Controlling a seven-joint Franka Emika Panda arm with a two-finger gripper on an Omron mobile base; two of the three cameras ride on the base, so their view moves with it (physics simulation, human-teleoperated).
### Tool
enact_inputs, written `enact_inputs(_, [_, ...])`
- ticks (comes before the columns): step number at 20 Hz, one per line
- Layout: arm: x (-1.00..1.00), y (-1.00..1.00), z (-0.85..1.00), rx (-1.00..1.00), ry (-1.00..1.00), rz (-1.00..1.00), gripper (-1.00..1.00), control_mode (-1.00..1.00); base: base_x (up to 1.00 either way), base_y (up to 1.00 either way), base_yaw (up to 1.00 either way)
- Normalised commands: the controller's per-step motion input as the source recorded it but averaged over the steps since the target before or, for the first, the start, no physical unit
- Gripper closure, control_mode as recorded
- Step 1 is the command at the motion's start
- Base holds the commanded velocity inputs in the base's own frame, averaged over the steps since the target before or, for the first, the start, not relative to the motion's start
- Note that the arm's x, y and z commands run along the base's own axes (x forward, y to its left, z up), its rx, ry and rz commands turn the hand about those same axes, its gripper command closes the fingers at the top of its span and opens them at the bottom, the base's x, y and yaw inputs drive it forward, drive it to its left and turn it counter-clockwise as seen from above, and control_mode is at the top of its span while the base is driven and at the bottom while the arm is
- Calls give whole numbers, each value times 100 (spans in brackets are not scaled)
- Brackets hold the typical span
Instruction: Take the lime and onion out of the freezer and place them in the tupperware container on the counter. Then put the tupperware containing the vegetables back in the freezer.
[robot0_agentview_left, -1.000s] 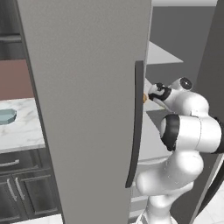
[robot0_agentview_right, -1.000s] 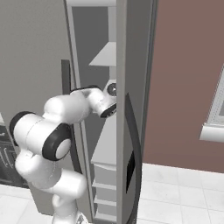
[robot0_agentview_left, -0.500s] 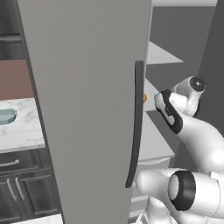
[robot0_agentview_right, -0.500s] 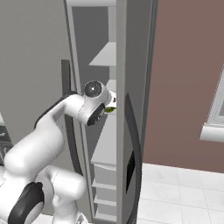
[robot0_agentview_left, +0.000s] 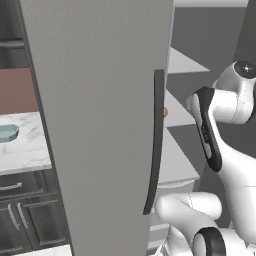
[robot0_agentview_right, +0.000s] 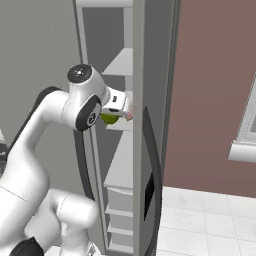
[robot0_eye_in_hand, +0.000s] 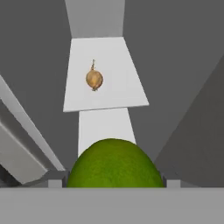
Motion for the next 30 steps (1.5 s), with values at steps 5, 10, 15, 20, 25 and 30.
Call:
enact_inputs(5, [-92, 29, 86, 0, 2, 3, 100, -100, 0, 0, 0])
enact_inputs(10, [-100, 41, 34, 0, -20, 6, 100, -100, 0, 0, 0])
enact_inputs(15, [-87, 66, 0, -5, -25, 7, 100, -100, 0, 0, 0])
enact_inputs(20, [-12, 44, 0, -2, -2, 1, 100, -100, 0, 0, 0])
enact_inputs(25, [0, 2, 0, 0, 2, 0, 100, -100, 0, 0, 0])
enact_inputs(30, [0, 0, 0, 0, 0, 0, 100, -100, 0, 0, 0])
